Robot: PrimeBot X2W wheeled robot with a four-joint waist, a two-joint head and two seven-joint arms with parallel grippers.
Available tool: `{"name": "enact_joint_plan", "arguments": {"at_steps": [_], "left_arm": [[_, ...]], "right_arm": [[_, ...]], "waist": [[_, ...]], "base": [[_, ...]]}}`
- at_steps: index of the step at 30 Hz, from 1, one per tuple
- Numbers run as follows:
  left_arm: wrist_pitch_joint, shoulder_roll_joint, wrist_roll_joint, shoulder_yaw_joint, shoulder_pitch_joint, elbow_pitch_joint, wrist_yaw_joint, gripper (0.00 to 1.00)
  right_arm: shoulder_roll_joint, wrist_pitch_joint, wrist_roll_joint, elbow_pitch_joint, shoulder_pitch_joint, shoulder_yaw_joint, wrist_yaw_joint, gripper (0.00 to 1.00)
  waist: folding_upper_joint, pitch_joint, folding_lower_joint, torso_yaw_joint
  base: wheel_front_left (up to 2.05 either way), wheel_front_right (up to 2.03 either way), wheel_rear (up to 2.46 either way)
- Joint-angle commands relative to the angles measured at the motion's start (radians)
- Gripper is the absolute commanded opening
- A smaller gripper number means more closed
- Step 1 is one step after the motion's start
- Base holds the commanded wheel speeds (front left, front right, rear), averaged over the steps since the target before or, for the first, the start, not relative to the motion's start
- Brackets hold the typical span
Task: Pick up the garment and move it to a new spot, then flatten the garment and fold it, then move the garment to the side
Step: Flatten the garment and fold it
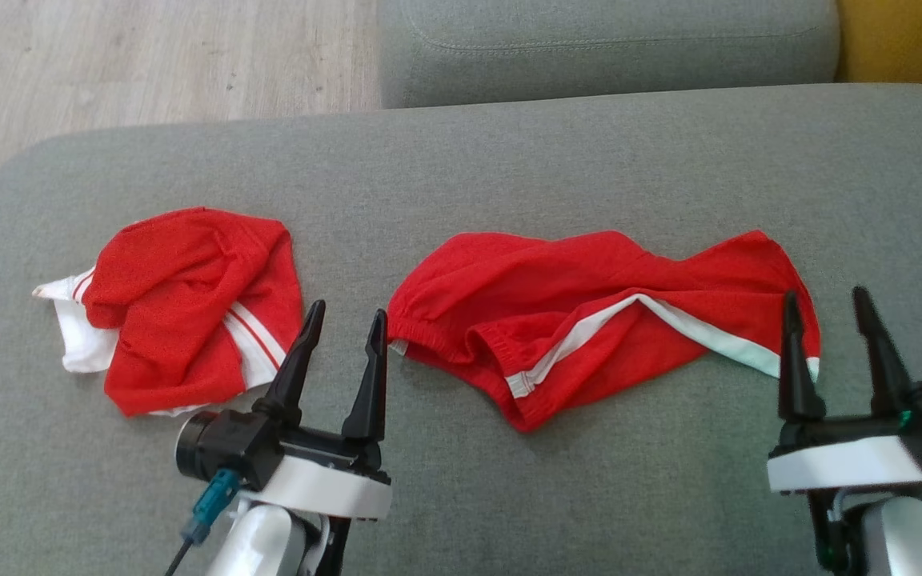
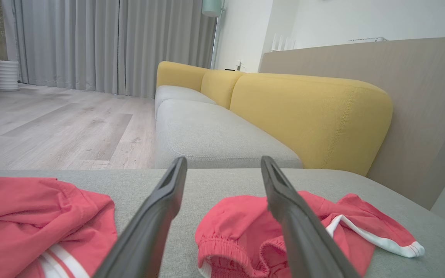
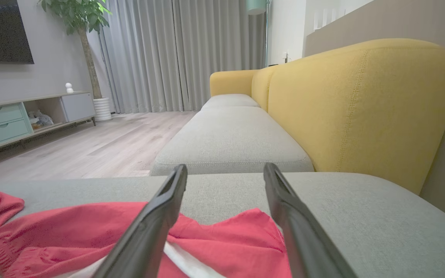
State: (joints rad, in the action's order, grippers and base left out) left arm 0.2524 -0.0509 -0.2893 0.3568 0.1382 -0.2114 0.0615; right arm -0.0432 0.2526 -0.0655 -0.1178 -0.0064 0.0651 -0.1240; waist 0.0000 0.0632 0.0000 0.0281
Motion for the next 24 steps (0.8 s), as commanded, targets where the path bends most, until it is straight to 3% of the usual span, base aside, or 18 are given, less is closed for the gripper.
{"name": "enact_joint_plan", "arguments": {"at_steps": [1, 11, 24], "left_arm": [[0.009, 0.001, -0.002, -0.026, 0.027, 0.029, -0.002, 1.00], [0.009, 0.001, -0.015, 0.009, 0.043, 0.004, 0.001, 1.00], [-0.085, 0.001, -0.107, 0.232, 0.113, -0.118, 0.041, 1.00]], "right_arm": [[-0.007, 0.009, -0.011, 0.044, -0.040, -0.018, -0.007, 1.00], [-0.007, 0.009, -0.004, 0.055, -0.049, -0.019, -0.007, 1.00], [-0.007, 0.009, 0.002, 0.054, -0.072, -0.031, -0.007, 1.00]], "waist": [[0.0000, 0.001, 0.0000, 0.002], [0.0000, 0.009, 0.0000, 0.010], [0.0000, 0.060, 0.0000, -0.014]], "base": [[0.00, 0.00, 0.00], [0.00, 0.00, 0.00], [0.00, 0.00, 0.00]]}}
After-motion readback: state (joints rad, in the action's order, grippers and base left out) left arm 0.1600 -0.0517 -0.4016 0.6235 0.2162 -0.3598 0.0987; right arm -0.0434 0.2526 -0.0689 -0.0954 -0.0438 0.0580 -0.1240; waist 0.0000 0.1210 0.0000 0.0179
